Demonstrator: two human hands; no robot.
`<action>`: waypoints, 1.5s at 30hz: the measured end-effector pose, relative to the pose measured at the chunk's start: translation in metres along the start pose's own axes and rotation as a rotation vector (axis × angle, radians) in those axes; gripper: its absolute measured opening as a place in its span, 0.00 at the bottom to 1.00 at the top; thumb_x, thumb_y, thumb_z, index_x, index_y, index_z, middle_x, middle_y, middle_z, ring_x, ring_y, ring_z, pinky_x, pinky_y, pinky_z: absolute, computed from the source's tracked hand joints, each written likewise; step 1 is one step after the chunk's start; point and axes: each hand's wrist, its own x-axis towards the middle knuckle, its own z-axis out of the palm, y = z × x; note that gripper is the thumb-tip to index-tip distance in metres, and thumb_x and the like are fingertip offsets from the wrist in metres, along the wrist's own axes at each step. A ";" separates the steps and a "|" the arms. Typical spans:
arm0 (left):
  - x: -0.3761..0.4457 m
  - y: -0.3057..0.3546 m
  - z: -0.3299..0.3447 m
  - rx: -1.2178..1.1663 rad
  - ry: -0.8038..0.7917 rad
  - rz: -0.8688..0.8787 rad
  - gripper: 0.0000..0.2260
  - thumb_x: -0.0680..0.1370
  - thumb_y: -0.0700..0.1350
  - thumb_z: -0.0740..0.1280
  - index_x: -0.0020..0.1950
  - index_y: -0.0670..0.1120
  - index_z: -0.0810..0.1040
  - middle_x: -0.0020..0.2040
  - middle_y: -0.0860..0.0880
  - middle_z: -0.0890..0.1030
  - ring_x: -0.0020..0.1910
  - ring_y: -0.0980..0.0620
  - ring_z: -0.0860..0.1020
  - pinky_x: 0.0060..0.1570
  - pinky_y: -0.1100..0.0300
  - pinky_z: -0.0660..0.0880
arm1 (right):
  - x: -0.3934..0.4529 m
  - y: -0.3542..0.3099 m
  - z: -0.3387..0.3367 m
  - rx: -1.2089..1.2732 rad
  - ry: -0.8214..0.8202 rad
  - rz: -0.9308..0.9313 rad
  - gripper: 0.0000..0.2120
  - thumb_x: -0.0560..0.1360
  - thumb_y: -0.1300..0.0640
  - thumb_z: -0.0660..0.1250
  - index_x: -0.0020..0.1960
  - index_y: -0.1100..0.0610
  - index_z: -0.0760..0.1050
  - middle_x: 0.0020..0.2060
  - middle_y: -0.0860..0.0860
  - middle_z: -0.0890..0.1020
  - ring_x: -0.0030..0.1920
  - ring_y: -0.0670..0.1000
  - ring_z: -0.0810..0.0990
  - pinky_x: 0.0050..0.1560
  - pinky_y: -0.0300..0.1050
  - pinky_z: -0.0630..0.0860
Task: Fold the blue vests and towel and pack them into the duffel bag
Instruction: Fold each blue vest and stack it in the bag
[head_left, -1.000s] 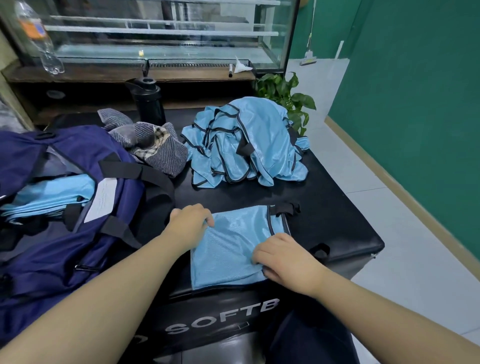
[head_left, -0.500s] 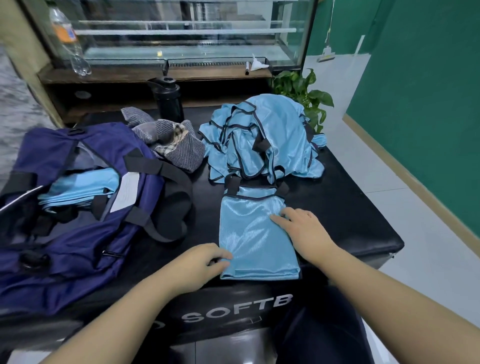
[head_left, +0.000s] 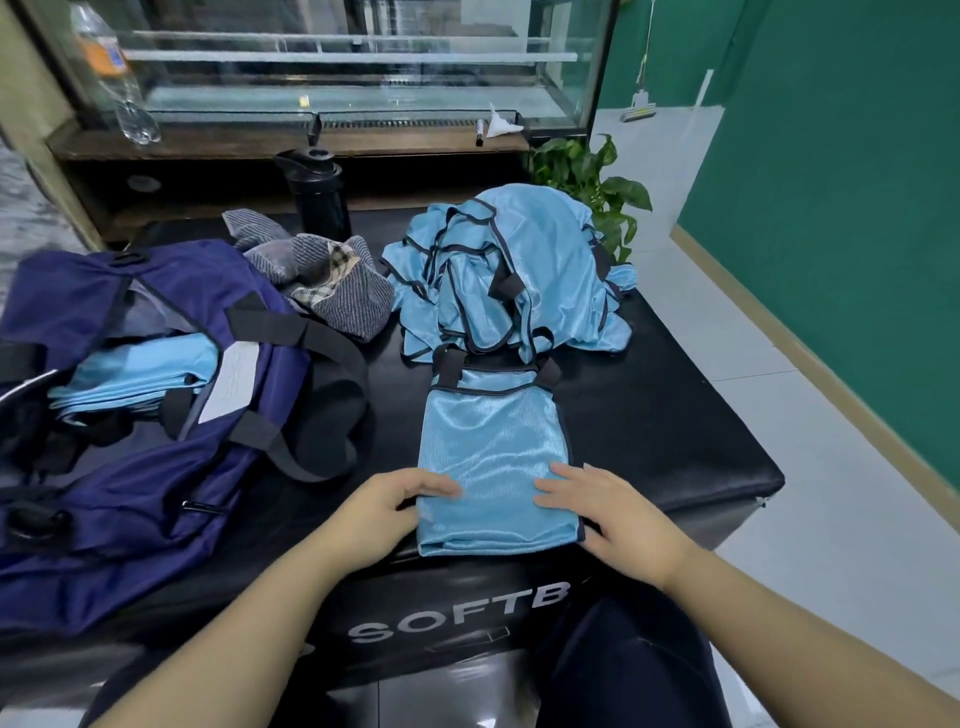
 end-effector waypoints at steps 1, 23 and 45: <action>0.001 0.000 -0.002 -0.055 0.003 -0.016 0.32 0.71 0.22 0.56 0.53 0.59 0.81 0.56 0.58 0.82 0.63 0.62 0.75 0.64 0.69 0.66 | 0.005 -0.004 -0.002 0.105 0.052 0.077 0.22 0.74 0.66 0.63 0.64 0.49 0.77 0.65 0.37 0.70 0.68 0.31 0.59 0.71 0.33 0.56; -0.014 0.015 0.016 0.104 0.381 -0.206 0.16 0.81 0.52 0.56 0.47 0.41 0.75 0.45 0.43 0.81 0.44 0.44 0.78 0.46 0.48 0.74 | 0.062 -0.071 -0.026 0.275 0.201 0.702 0.18 0.83 0.48 0.50 0.37 0.53 0.59 0.32 0.50 0.72 0.33 0.51 0.70 0.35 0.47 0.65; 0.015 0.035 0.008 0.347 0.384 -0.565 0.15 0.74 0.51 0.64 0.32 0.45 0.69 0.32 0.49 0.68 0.30 0.49 0.66 0.30 0.59 0.61 | 0.078 -0.075 -0.028 -0.079 0.165 0.588 0.15 0.77 0.61 0.58 0.63 0.54 0.67 0.59 0.50 0.71 0.57 0.52 0.70 0.53 0.44 0.69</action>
